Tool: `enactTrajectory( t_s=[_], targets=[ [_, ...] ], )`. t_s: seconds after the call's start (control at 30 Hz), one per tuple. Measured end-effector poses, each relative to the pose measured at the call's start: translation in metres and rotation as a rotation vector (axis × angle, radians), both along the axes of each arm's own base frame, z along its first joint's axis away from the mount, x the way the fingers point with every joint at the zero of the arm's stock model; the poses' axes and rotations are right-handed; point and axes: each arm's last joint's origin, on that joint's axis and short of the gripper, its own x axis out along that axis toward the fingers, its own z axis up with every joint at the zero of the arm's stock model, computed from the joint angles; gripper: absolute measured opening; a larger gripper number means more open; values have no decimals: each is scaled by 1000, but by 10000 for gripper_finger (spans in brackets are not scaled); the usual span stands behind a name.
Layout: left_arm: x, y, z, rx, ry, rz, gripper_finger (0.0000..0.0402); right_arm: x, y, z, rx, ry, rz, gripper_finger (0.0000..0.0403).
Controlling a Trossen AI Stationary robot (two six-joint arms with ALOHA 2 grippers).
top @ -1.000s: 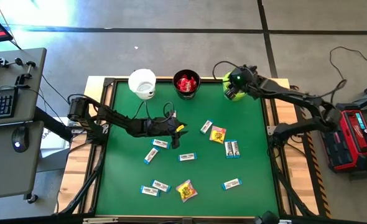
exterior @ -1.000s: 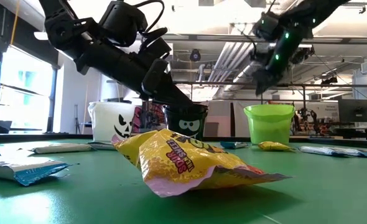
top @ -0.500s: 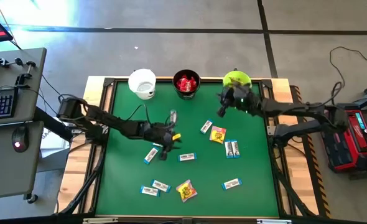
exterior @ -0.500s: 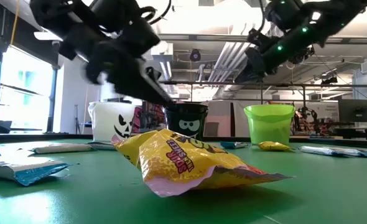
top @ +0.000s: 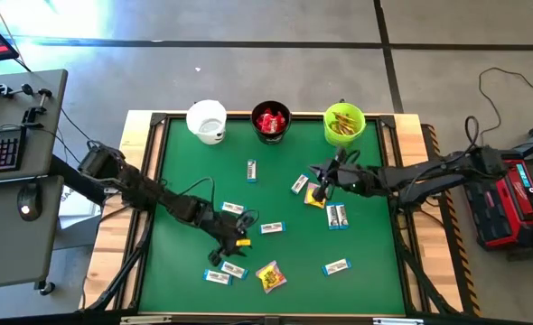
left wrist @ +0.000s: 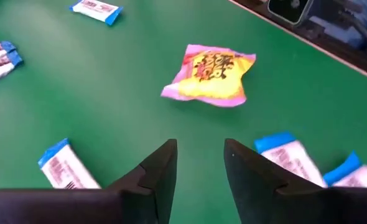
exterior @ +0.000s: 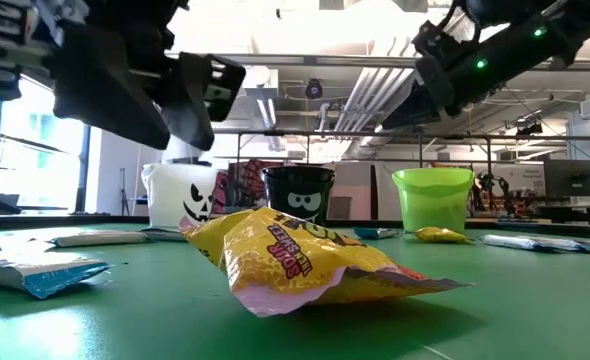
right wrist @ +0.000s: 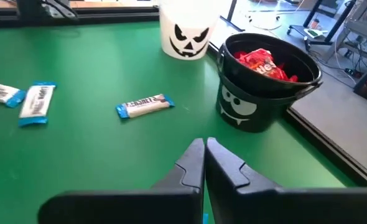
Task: Sort candy by brand, put in halloween buckets
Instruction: Put the yellow candy into the green bucket
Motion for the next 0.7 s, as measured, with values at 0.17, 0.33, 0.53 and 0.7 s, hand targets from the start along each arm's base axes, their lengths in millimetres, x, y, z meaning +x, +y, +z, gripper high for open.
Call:
enactTrajectory(
  t_s=[0.17, 0.33, 0.53, 0.7],
  targets=[
    [5, -18, 2, -26, 8, 14, 150, 0, 12, 0, 13, -15, 13, 1],
    [9, -37, -3, -28, 23, -15, 167, -1, 20, 1, 12, -30, 28, 0],
    [18, -53, -18, 8, 30, 25, 168, -1, 25, 2, 1, -38, 31, 0],
    [27, -65, -24, 49, -2, 37, 168, -1, 29, 2, -3, -37, 39, 0]
  ],
)
